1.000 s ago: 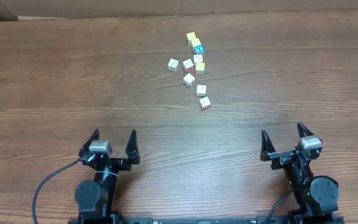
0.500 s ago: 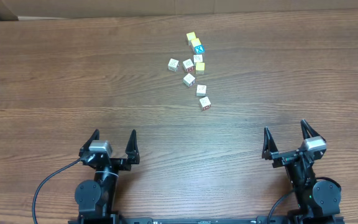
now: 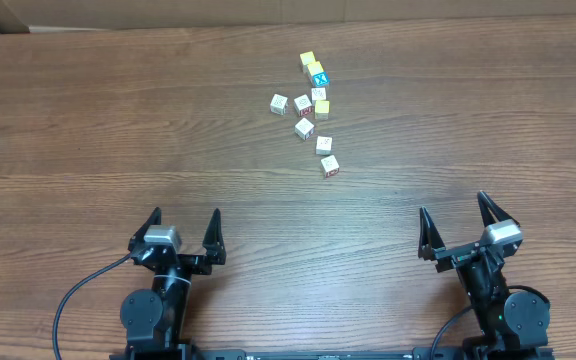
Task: Flip 4 blocks
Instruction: 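Raise both arms and move the right gripper toward the block cluster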
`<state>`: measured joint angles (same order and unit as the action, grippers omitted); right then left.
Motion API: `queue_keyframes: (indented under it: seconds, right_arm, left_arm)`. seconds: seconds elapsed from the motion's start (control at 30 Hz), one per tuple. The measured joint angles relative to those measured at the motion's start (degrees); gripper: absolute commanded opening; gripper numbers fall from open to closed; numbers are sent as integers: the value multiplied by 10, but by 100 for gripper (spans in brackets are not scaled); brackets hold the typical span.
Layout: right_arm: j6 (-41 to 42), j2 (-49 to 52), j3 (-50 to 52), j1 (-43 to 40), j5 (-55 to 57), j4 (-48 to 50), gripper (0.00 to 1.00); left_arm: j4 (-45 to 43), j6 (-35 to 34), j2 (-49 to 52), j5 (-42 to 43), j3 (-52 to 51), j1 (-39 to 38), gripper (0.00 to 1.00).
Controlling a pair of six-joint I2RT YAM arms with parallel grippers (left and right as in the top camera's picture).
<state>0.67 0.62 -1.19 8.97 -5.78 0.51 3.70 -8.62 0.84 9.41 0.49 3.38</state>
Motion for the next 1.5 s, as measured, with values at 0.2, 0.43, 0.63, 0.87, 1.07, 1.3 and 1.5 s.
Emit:
queue_keyframes:
  seconds: [0.2,0.43,0.63,0.87,1.07,1.3,1.5]
  right_arm:
    - [6,10,-88,0,-8,-93,100]
    - [8,102,-284,0,-15,-189,100]
    - [9,250,-455,0,-50,-319,100]
    - [8,450,-656,0,-108,-523,100]
    - [9,621,-783,0,-149,-625,100]
    - [8,788,-794,0,-253,-616,100]
    - [9,891,-794,0,-382,-591,91]
  left_arm:
    - [28,-10,0,32,14,0,100]
    - [119,-22,6,54,112,0,100]
    - [181,-28,75,79,269,0,100]
    - [357,-30,285,132,522,0,100]
    - [578,-12,520,169,765,0,100]
    - [746,-3,725,192,913,0,100]
    - [823,-1,834,192,918,0,4]
